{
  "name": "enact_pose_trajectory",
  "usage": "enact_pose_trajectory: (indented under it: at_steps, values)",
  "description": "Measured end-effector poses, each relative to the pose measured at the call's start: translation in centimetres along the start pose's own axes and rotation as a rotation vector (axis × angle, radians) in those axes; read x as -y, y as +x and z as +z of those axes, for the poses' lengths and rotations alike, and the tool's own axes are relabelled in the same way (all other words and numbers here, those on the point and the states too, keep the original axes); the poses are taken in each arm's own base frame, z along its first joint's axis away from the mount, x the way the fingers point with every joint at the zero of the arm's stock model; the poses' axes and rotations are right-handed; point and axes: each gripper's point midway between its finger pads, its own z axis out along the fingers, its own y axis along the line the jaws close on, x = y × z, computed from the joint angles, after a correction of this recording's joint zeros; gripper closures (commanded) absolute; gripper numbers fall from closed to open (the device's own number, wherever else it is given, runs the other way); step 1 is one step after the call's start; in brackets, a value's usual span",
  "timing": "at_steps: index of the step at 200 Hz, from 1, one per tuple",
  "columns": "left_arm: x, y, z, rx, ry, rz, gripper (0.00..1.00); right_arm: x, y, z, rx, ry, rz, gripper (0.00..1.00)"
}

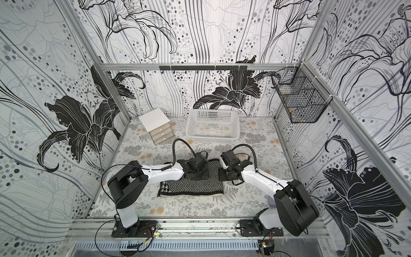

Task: Roll up the scarf and place it into the basket
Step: Roll the scarf at the center of the board.

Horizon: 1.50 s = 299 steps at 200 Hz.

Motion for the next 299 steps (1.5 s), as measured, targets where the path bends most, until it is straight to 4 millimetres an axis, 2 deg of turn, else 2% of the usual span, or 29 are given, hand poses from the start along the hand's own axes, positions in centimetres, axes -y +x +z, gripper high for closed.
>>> enact_pose_trajectory:
  at_steps: [28, 51, 69, 87, 107, 126, 150, 166, 200, 242, 299]
  values:
    - [-0.4, -0.2, 0.0, 0.0, -0.011, -0.023, 0.68, -1.9, -0.6, -0.8, 0.012, -0.053, -0.026, 1.0]
    - [-0.6, -0.4, 0.1, -0.002, -0.001, -0.048, 0.68, -4.3, -0.6, -1.1, 0.007, -0.094, -0.065, 1.0]
    - [-0.7, -0.5, 0.3, -0.004, 0.013, -0.066, 0.68, -6.5, -0.7, -0.8, -0.001, -0.132, -0.099, 1.0]
    - [-1.3, -0.7, 0.0, 0.003, 0.024, -0.091, 0.68, -7.8, -0.5, 0.0, -0.014, -0.153, -0.11, 1.0]
    - [-3.9, -0.9, -1.6, 0.014, -0.017, -0.134, 0.67, -8.4, -0.2, 1.1, -0.033, -0.156, -0.108, 1.0]
    - [-6.7, -2.0, -4.2, 0.051, -0.082, -0.179, 0.67, -8.7, 0.0, 1.7, -0.046, -0.156, -0.105, 1.0]
    - [-8.4, -3.5, -7.4, 0.114, -0.097, -0.22, 0.67, -9.3, -0.2, 2.3, -0.054, -0.16, -0.106, 1.0]
    - [-9.1, -3.7, -8.2, 0.126, -0.119, -0.225, 0.67, -9.7, -0.5, 2.4, -0.052, -0.167, -0.107, 1.0]
    - [-11.1, -2.5, -8.0, 0.089, -0.2, -0.214, 0.67, -10.9, -1.3, 1.9, -0.032, -0.189, -0.113, 1.0]
    - [-13.6, -0.1, -4.8, 0.01, -0.271, -0.215, 0.68, -12.7, -1.4, 2.4, -0.041, -0.209, -0.137, 1.0]
    - [-12.1, -1.0, -3.8, 0.035, -0.173, -0.241, 0.68, -14.2, -0.6, 5.4, -0.077, -0.238, -0.131, 1.0]
